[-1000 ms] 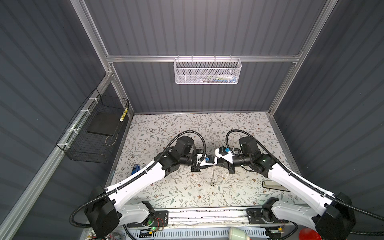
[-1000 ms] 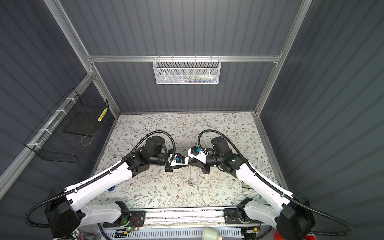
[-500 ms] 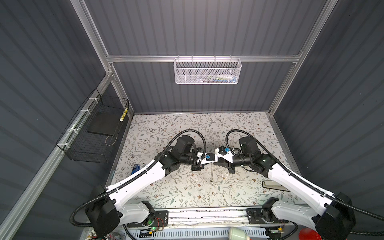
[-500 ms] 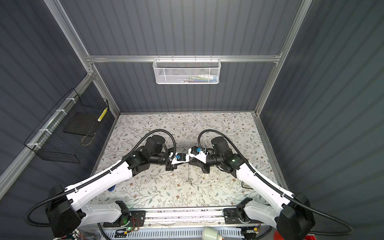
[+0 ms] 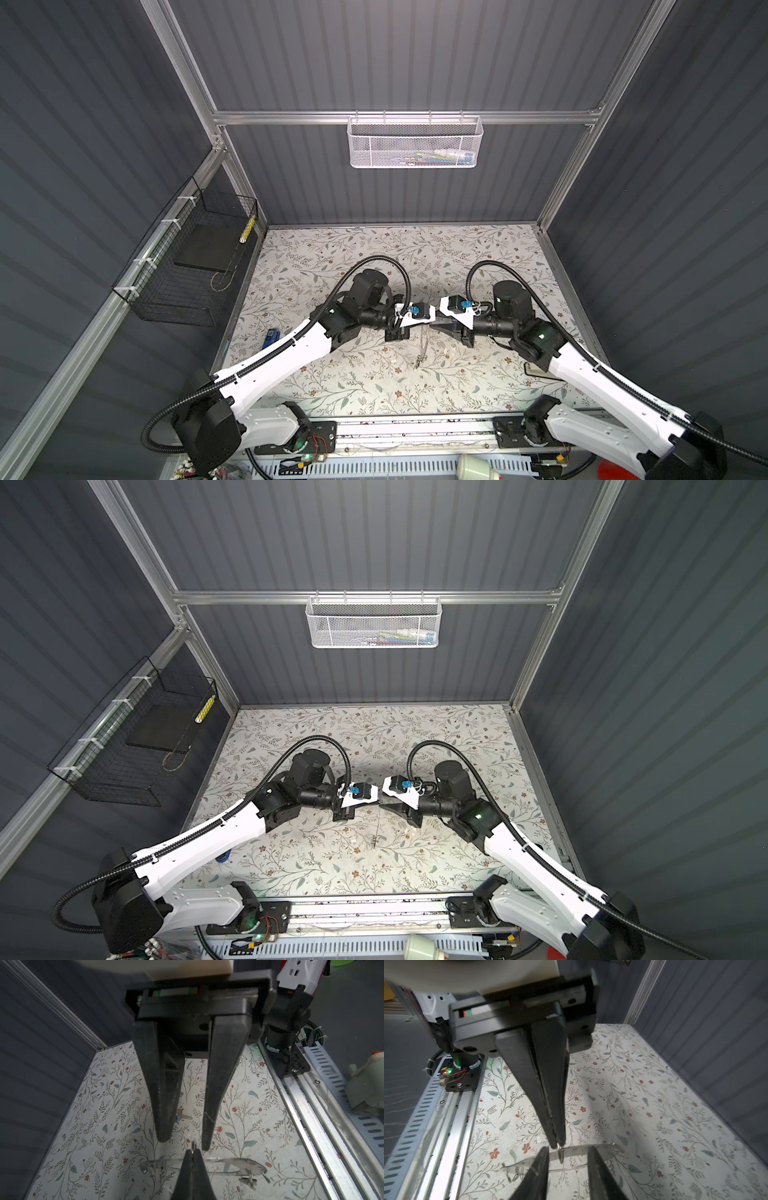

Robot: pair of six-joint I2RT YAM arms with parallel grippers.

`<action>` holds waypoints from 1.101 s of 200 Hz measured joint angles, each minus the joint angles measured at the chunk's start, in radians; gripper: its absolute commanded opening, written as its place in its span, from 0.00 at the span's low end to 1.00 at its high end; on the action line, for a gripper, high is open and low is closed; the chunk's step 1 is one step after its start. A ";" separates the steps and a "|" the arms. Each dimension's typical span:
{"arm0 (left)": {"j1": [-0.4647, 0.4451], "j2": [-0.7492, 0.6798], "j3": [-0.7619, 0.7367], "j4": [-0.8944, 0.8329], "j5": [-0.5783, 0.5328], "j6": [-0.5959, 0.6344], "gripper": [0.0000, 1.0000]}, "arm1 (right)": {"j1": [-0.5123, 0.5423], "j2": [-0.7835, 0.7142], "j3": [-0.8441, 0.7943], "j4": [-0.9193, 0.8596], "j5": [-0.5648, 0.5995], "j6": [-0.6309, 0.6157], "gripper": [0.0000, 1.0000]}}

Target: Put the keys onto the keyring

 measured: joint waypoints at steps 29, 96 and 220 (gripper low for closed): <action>0.042 -0.025 -0.062 0.143 0.100 -0.118 0.00 | -0.007 -0.092 -0.056 0.074 0.031 0.024 0.39; 0.121 -0.045 -0.180 0.607 0.246 -0.433 0.00 | -0.019 -0.134 -0.137 0.241 0.024 0.118 0.34; 0.124 0.041 -0.219 0.948 0.325 -0.652 0.00 | -0.019 -0.037 -0.159 0.542 -0.064 0.285 0.22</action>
